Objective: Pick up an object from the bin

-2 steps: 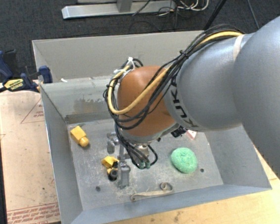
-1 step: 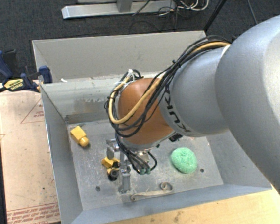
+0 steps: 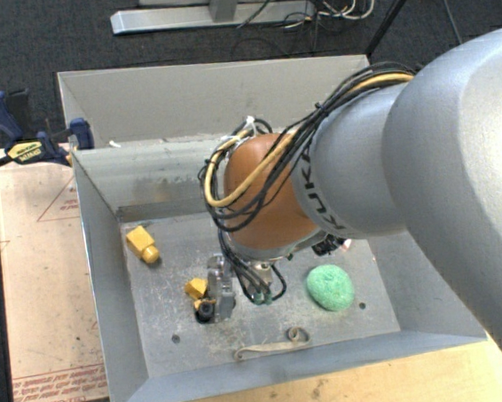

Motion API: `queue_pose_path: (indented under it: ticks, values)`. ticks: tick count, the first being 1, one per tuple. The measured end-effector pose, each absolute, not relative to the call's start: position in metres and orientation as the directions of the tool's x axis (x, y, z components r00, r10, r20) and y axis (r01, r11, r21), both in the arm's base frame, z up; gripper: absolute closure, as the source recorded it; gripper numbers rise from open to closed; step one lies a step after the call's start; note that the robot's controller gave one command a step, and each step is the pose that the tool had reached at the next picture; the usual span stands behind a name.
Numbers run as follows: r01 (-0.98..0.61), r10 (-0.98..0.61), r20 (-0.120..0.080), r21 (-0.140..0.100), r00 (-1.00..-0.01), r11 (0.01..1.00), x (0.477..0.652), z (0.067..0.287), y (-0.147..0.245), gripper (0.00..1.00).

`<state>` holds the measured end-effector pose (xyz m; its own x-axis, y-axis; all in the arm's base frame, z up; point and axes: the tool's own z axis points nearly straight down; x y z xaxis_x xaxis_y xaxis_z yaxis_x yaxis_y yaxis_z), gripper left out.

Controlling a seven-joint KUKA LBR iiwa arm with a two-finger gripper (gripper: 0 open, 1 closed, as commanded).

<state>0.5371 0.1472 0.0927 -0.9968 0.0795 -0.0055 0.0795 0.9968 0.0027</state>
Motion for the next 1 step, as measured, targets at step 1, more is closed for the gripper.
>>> queue_pose_path:
  ticks: [1]
  values:
    - [0.08, 0.08, -0.005, 0.003, -0.997, 0.997, 0.5371, 0.0927, 0.1472, 1.0]
